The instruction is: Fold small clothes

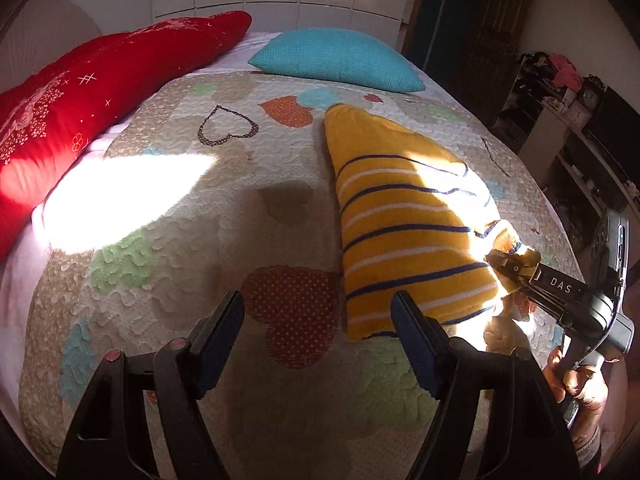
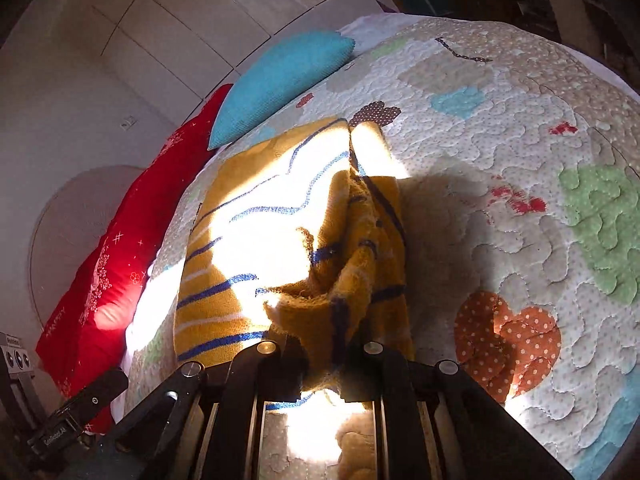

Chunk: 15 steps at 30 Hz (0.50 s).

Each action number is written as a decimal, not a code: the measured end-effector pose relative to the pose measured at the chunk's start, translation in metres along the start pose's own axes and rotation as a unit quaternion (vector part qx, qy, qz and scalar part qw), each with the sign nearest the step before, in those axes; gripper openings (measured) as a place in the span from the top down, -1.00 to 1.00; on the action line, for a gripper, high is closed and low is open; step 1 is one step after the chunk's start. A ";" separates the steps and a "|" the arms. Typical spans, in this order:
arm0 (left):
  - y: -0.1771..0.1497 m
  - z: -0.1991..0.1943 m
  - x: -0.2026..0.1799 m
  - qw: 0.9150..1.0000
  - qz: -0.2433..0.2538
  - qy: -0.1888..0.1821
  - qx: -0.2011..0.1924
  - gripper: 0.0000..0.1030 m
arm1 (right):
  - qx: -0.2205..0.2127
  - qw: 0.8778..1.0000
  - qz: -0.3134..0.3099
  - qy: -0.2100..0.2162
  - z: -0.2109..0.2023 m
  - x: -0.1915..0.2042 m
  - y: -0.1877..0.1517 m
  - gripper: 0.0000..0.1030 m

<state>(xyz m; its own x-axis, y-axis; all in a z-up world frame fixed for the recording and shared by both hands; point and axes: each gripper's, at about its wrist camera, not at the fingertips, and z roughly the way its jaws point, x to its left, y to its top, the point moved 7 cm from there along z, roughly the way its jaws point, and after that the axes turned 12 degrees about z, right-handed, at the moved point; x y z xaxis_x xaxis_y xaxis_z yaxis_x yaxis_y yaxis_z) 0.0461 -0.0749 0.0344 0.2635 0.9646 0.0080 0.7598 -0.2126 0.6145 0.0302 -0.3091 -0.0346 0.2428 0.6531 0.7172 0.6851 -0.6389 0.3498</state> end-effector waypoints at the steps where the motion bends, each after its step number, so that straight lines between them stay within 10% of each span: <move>1: 0.001 0.003 -0.007 1.000 0.005 -0.003 0.003 -0.45 | -0.002 1.000 -0.001 0.002 -0.003 -0.003 -0.001 0.81; 15: 0.005 0.094 -0.042 0.998 -0.016 -0.042 0.049 -0.53 | 0.012 0.999 -0.015 0.051 -0.045 -0.021 -0.005 0.76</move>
<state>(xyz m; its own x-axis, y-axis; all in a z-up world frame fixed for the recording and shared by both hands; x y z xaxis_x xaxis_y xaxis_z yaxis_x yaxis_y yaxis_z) 0.0942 -0.1313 -0.0369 0.2845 0.9554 -0.0790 0.8223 -0.2008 0.5325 -0.0088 -0.3383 -0.0248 0.1518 0.6265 0.7645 0.7078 -0.6088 0.3583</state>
